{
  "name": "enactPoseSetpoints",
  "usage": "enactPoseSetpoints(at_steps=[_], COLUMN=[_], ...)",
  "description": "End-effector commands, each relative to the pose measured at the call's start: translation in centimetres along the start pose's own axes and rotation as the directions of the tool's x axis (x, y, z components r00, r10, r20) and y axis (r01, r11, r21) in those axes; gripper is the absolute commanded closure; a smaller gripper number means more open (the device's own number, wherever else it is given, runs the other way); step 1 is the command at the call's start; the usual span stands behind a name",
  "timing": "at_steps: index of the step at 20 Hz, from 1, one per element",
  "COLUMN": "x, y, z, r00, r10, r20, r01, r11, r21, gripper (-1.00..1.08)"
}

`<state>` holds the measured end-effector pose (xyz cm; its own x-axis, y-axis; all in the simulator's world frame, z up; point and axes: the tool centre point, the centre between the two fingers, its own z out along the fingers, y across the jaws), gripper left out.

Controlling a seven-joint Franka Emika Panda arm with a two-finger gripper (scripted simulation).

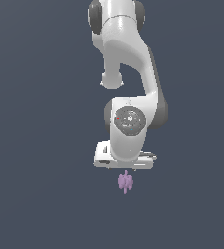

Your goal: Pick up the object and move it to a goal position.

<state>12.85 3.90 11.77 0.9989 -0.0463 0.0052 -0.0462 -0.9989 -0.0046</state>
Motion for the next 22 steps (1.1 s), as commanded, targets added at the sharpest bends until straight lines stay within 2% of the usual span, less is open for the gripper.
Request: enactPoseSetpoints(at_steps=[1,11,22], x=[0.8,2.5,2.8], y=[-0.5,-1.7,-1.9], z=[0.6,2.2,2.9], r00=[1.0,0.999,0.999], r10=[0.009,0.033,0.038], r20=[0.001,0.004,0.005], r01=[-0.009,-0.033,-0.038], r11=[1.0,0.999,0.999], r21=[-0.001,-0.004,-0.005], gripper=[-0.92,-0.92,-0.92])
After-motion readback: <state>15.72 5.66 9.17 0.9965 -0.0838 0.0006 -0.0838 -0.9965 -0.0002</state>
